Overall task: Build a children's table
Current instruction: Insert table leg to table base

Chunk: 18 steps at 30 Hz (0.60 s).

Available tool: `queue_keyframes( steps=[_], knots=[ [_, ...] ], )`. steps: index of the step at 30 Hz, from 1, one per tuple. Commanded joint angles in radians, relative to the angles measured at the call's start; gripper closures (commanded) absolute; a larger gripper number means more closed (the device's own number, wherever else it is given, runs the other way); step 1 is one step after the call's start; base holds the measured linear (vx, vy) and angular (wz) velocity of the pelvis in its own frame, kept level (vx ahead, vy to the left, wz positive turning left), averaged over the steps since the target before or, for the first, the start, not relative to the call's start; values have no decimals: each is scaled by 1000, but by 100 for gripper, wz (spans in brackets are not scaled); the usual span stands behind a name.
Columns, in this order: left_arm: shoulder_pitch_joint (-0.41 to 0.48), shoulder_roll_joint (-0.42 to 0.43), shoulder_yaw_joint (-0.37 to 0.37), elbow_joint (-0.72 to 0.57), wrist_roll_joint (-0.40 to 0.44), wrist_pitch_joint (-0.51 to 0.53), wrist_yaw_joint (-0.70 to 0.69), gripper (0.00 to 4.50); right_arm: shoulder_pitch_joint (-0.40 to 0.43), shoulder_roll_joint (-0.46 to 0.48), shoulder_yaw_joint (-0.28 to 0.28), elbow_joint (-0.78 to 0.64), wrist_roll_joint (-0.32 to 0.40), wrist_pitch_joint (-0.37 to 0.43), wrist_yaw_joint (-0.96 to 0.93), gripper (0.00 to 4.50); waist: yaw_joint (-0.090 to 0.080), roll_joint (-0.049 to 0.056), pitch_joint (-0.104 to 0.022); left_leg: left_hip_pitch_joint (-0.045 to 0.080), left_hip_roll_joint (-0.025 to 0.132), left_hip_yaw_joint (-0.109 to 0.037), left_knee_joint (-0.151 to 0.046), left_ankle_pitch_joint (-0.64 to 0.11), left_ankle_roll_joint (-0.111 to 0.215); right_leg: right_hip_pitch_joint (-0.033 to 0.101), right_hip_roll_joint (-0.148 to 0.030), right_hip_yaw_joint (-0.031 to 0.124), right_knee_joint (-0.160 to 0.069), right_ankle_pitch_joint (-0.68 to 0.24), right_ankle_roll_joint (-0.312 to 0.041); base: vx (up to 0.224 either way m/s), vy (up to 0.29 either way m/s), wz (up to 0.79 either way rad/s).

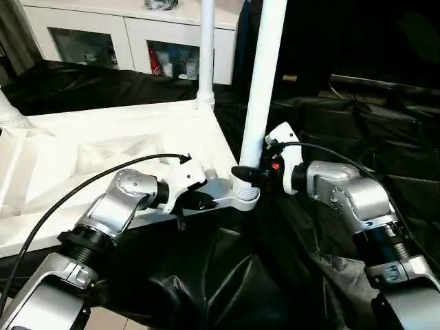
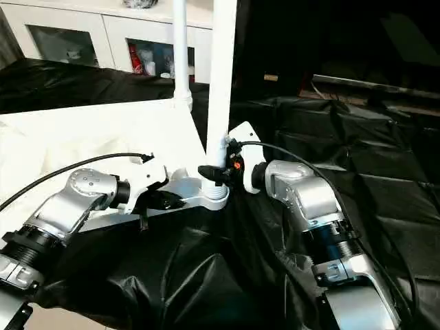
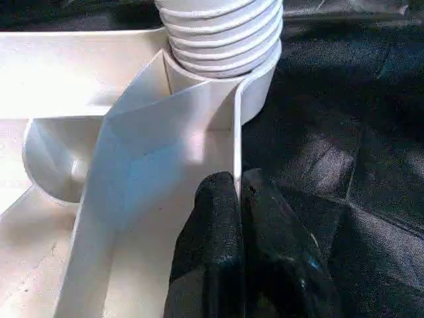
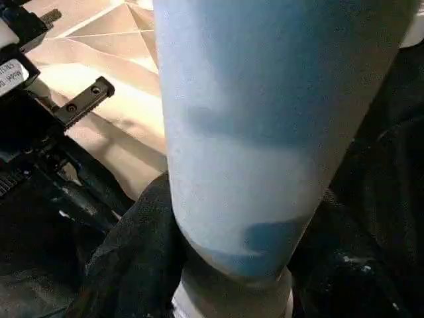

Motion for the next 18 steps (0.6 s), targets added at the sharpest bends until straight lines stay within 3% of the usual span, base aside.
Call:
queue_keyframes(
  steps=[1, 18],
  knots=[
    [-13, -16, -1, -18, -7, -14, -12, 450, 8, -8, 14, -11, -11, 16, 10, 263, 1, 1, -84, 26, 74, -26, -94, -177, -32, 43, -96, 48, -62, -277, -228, 0, 0, 0],
    [20, -4, -16, -101, -8, 7, -57, 450, 23, 18, -11, 16, -4, 8, 5, 263, 1, 6, -84, 27, 75, -27, -95, -190, -39, 43, -95, 48, -62, -269, -236, 0, 0, 0]
  ],
)
